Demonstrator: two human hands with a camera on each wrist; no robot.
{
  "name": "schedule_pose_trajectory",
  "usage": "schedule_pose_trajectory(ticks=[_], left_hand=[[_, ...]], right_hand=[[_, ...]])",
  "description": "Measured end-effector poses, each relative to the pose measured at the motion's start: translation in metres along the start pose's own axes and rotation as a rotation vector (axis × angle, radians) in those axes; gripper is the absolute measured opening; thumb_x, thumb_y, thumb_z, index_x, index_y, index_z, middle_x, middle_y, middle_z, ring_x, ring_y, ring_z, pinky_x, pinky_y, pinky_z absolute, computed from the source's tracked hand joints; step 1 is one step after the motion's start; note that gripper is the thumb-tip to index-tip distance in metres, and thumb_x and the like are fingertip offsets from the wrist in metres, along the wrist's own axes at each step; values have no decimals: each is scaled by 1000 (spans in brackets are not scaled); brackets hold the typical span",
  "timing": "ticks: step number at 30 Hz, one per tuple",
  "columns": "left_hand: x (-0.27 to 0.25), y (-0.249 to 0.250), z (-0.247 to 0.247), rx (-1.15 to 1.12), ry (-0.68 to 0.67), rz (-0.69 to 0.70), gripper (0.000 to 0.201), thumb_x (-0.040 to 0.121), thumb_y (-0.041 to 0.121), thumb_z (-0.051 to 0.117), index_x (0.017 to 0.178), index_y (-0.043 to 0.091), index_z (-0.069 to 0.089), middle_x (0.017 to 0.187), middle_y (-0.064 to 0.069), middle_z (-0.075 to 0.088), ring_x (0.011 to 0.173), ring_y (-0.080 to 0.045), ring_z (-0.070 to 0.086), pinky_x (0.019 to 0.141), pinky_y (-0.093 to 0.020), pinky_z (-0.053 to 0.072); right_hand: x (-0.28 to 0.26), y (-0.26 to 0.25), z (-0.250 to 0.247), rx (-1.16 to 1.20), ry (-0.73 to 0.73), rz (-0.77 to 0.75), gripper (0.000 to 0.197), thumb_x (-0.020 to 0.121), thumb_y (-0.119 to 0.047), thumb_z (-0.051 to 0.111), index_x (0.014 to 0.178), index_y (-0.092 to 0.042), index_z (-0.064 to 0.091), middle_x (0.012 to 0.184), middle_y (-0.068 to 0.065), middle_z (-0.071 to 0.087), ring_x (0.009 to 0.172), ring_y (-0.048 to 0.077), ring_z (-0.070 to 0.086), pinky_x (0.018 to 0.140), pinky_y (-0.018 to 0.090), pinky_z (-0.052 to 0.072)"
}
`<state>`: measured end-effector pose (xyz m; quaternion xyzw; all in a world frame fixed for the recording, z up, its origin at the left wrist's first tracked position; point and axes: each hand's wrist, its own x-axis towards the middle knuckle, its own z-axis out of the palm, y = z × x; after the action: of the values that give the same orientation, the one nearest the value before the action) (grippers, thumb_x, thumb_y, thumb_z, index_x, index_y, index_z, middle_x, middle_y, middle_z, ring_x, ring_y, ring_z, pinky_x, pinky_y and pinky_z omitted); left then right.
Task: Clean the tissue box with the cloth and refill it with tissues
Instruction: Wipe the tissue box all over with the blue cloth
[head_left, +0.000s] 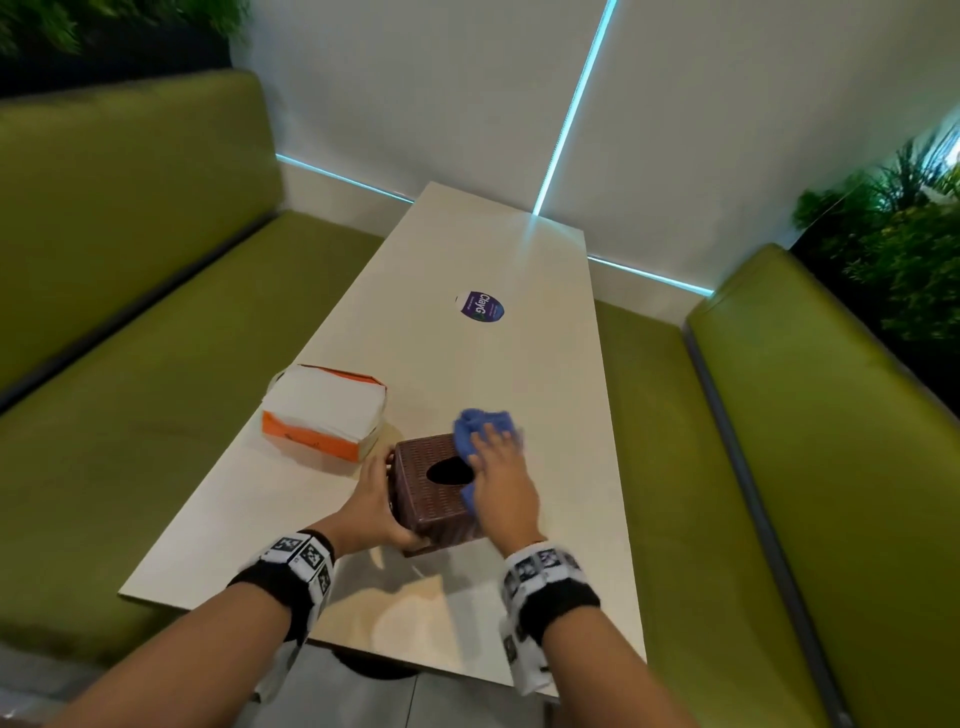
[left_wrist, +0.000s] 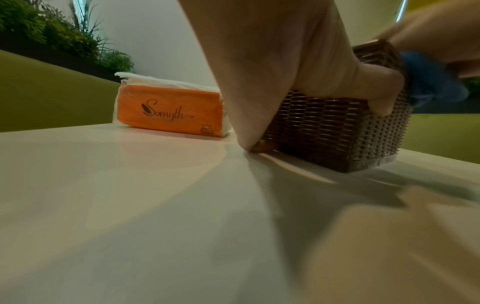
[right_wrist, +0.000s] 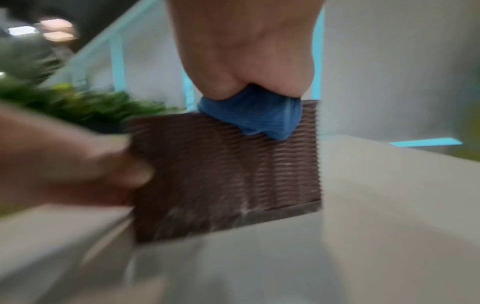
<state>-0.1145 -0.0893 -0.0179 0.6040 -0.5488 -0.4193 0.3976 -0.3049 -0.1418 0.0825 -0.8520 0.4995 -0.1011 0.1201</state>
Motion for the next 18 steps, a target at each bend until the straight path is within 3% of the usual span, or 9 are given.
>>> schedule_pose_trajectory(ticks=[3, 5, 7, 9, 11, 13, 15, 17, 18], left_hand=[[-4, 6, -5, -12, -38, -22, 148, 35, 41, 98, 147, 38, 1, 146, 2, 24, 140, -20, 31, 116, -47, 34], [-7, 11, -9, -46, -65, -12, 143, 40, 33, 98, 147, 34, 3, 145, 1, 27, 139, -19, 30, 118, -45, 30], [-9, 18, -13, -88, -87, 11, 134, 46, 24, 97, 144, 36, 6, 144, 1, 26, 137, -16, 30, 117, -37, 29], [-10, 28, -18, -137, -99, 9, 128, 47, 26, 97, 139, 43, 10, 146, 1, 25, 135, -15, 33, 112, -31, 32], [-13, 39, -22, -209, -98, -15, 117, 46, 34, 96, 132, 51, 18, 146, 1, 28, 133, -17, 38, 106, -31, 38], [-16, 51, -23, -283, -112, -49, 111, 45, 41, 94, 132, 47, 25, 143, 1, 35, 129, -17, 45, 99, -29, 45], [-17, 60, -23, -330, -130, -81, 117, 42, 57, 92, 139, 32, 33, 139, 0, 44, 124, -17, 52, 98, -32, 50], [-18, 68, -25, -336, -148, -109, 112, 46, 67, 86, 140, 28, 39, 137, -1, 49, 125, -18, 53, 103, -40, 50], [-19, 72, -27, -328, -160, -110, 99, 54, 67, 83, 137, 30, 43, 135, 1, 51, 126, -17, 53, 104, -42, 49]], right_hand=[[-3, 25, -25, 423, 82, 368, 29, 102, -20, 37, 102, -13, 65, 117, 14, 62, 112, 32, 57, 86, 34, 43], [-6, 35, -37, 682, 106, 565, 32, 102, -26, 37, 81, -13, 58, 91, 19, 61, 80, 32, 59, 70, 42, 51], [-16, 42, -47, 953, 109, 736, 33, 100, -26, 41, 92, 3, 56, 87, 30, 56, 58, 27, 50, 53, 36, 47], [-26, 55, -46, 1084, 94, 843, 38, 98, -26, 43, 111, 9, 52, 102, 49, 48, 53, 24, 42, 49, 27, 35], [-34, 63, -39, 1181, 83, 859, 40, 99, -28, 42, 120, 6, 50, 104, 46, 54, 54, 23, 41, 52, 26, 33], [-37, 62, -31, 1289, 117, 843, 42, 101, -28, 41, 129, 2, 50, 88, 22, 63, 63, 25, 54, 57, 28, 42], [-37, 58, -25, 1445, 97, 834, 49, 103, -34, 34, 138, -2, 45, 114, 18, 64, 102, 32, 62, 74, 38, 51], [-34, 53, -25, 1435, 17, 832, 55, 101, -45, 33, 143, -9, 42, 146, 23, 42, 137, 44, 35, 100, 56, 43], [-32, 47, -30, 1429, -9, 825, 56, 99, -48, 35, 140, -11, 46, 149, 23, 34, 139, 48, 20, 107, 71, 19]])
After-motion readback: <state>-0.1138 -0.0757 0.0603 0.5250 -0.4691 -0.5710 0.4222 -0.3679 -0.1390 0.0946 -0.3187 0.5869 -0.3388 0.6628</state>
